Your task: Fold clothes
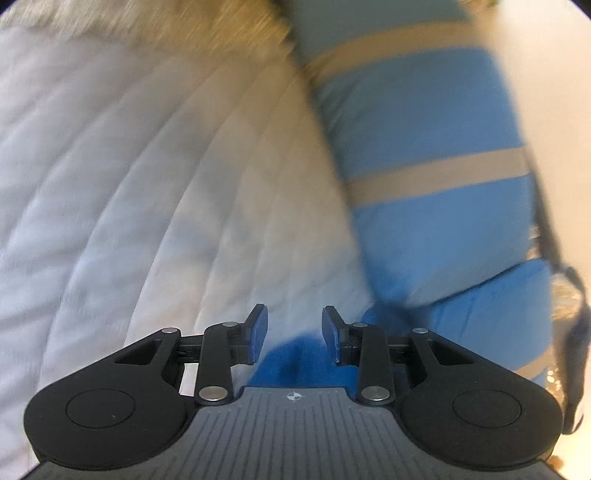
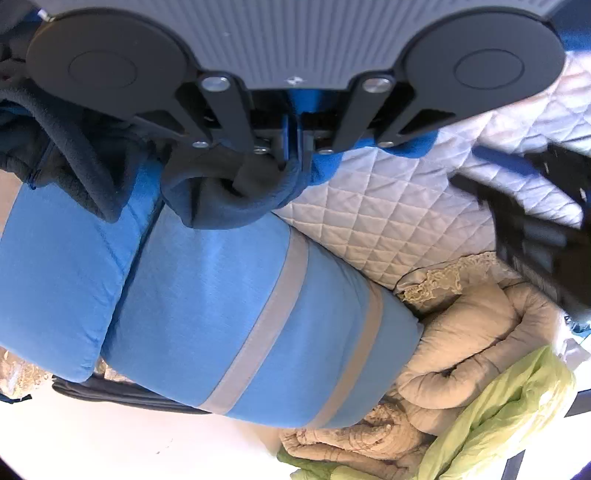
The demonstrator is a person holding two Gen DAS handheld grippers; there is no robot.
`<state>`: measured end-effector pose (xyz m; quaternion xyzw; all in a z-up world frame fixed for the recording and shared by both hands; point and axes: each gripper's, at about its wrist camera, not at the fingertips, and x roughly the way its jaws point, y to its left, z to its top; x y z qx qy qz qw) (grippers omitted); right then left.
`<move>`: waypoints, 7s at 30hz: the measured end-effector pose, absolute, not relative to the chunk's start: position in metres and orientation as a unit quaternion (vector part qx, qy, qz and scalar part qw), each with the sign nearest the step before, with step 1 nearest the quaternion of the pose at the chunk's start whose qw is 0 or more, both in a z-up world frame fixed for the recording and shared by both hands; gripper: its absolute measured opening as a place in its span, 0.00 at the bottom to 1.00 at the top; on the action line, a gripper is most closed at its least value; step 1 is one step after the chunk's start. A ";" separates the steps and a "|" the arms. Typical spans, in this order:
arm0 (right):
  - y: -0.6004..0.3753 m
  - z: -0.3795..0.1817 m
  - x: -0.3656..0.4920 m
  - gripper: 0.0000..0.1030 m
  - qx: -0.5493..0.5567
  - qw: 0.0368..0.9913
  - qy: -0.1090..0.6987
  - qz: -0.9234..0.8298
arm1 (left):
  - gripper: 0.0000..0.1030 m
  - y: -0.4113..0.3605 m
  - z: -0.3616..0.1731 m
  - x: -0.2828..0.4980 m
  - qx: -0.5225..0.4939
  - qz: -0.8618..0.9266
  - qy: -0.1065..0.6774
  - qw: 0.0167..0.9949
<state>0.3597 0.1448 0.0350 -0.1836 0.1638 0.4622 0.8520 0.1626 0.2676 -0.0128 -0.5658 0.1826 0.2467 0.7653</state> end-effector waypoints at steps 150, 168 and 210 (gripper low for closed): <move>0.160 -0.003 0.593 0.55 -0.008 0.826 0.382 0.414 | 0.34 0.274 -0.084 0.197 -0.721 0.127 0.206 0.649; 0.134 0.010 0.611 0.04 0.078 0.762 0.454 0.455 | 0.34 0.272 -0.086 0.199 -0.727 0.124 0.208 0.643; 0.149 0.031 0.600 0.52 0.010 0.841 0.357 0.407 | 0.26 0.259 -0.054 0.195 -0.625 0.211 0.219 0.719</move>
